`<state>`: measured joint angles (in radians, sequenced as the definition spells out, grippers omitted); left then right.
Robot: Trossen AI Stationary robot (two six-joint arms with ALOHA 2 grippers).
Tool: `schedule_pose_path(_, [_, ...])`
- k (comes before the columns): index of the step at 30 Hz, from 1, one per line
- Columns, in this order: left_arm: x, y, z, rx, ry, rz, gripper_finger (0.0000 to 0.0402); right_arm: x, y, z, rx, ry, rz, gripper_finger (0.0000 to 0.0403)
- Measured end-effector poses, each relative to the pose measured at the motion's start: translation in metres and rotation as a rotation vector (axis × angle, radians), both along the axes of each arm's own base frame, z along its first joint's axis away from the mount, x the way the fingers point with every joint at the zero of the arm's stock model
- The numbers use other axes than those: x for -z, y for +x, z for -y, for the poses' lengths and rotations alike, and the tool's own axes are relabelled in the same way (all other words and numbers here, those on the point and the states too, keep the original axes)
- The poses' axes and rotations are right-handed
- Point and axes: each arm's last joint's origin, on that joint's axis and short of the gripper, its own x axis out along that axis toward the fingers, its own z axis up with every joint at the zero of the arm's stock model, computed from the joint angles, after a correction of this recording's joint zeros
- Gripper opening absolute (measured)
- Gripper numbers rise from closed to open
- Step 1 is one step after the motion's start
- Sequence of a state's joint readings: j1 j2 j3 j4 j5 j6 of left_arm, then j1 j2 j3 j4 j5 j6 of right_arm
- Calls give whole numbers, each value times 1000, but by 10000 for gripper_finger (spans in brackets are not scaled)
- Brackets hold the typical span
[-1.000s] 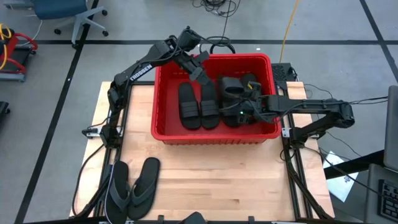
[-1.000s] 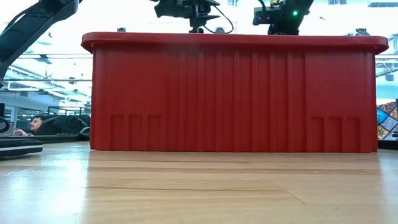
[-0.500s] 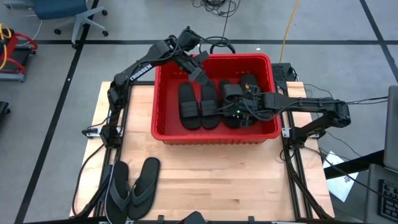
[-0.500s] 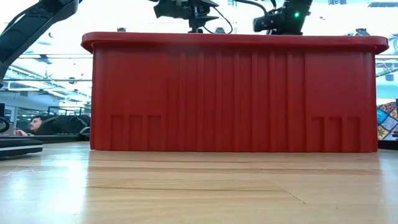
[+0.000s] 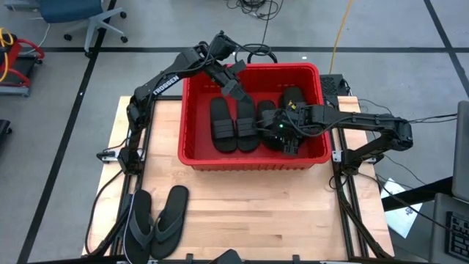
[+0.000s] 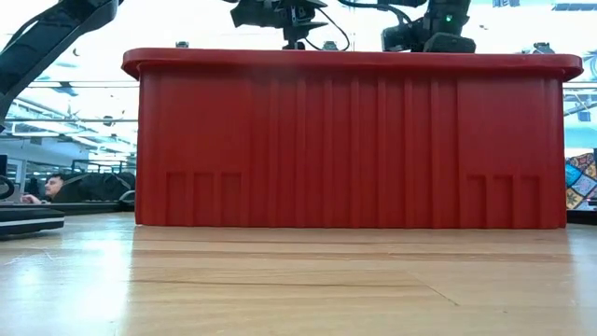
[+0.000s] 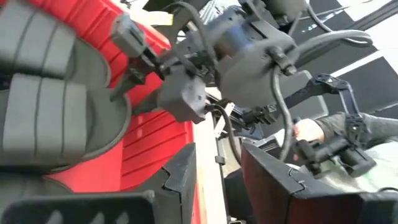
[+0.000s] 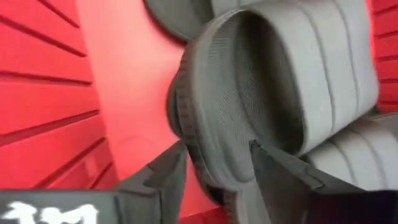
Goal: Pick and place slides into bin
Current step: Put the black slide into the red bin
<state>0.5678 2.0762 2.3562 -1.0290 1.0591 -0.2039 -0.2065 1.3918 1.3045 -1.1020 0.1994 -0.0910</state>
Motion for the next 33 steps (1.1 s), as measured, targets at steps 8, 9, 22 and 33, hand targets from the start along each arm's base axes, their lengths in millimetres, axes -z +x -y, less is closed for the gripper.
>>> schedule_pose_path(8, [0,0,0,7,-14,1,120,1,-2,6,-7,109,12,196])
schedule_pose_path(9, [0,0,0,7,-14,1,120,1,-3,6,-11,118,8,196])
schedule_pose_path(22, [0,0,0,8,-14,1,120,-21,-27,15,-141,208,111,181])
schedule_pose_path(33, [0,0,0,39,62,55,120,-48,-21,71,-185,527,379,175])
